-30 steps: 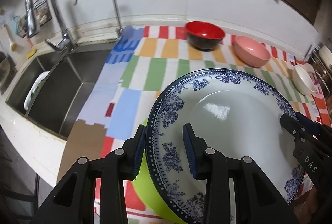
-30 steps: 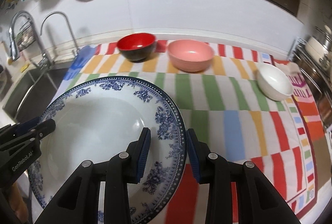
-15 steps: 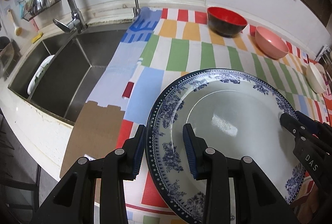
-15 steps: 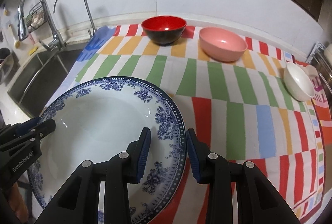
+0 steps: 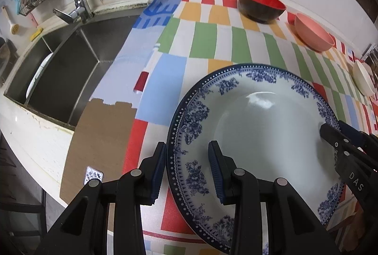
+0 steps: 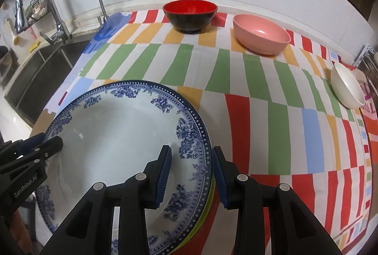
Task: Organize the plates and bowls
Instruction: 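Carry the smaller blue-and-white plate with both tools onto the lime-green plate stack, then lower the plate onto the stack and open both tools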
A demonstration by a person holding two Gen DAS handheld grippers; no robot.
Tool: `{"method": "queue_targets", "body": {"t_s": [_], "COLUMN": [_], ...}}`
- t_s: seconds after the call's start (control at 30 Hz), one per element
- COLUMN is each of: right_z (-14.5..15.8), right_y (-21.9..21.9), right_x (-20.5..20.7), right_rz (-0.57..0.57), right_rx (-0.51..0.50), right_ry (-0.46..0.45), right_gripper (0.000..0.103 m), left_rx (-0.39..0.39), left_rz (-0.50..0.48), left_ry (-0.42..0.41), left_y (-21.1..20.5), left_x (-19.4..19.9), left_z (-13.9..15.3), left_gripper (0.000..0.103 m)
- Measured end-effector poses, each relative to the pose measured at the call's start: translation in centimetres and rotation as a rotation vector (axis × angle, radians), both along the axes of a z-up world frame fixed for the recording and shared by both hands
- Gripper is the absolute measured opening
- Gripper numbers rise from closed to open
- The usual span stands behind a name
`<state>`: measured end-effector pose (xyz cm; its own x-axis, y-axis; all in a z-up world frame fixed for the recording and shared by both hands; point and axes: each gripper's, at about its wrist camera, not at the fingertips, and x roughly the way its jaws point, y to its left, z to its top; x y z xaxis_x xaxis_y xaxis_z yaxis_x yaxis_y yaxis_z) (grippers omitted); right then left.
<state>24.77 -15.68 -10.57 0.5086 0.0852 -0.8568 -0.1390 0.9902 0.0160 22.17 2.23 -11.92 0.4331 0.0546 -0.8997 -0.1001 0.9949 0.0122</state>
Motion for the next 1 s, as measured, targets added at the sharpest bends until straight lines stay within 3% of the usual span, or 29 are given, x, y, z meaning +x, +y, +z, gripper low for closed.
{"method": "queue_targets", "body": {"t_s": [0.63, 0.7, 0.8, 1.0], "right_z": [-1.2, -1.1, -1.1, -0.3], "right_y": [-0.2, -0.2, -0.3, -0.6], "right_x": [0.0, 0.0, 0.0, -0.3], "right_rz": [-0.009, 0.002, 0.008, -0.001], "right_rx": [-0.015, -0.019, -0.01, -0.011], "right_ry": [0.034, 0.038, 0.044, 0.02], "right_gripper": [0.037, 0.038, 0.052, 0.053], "left_rx": [-0.008, -0.015, 0.002, 0.062], "left_rz": [-0.025, -0.031, -0.035, -0.057], "left_ry": [0.021, 0.02, 0.006, -0.065], "left_y": [-0.4, -0.5, -0.8, -1.8], "left_x": [0.2, 0.2, 0.1, 0.0], "left_z": [-0.8, -0.7, -0.4, 1.3], "left_gripper": [0.037, 0.041, 0.053, 0.075]}}
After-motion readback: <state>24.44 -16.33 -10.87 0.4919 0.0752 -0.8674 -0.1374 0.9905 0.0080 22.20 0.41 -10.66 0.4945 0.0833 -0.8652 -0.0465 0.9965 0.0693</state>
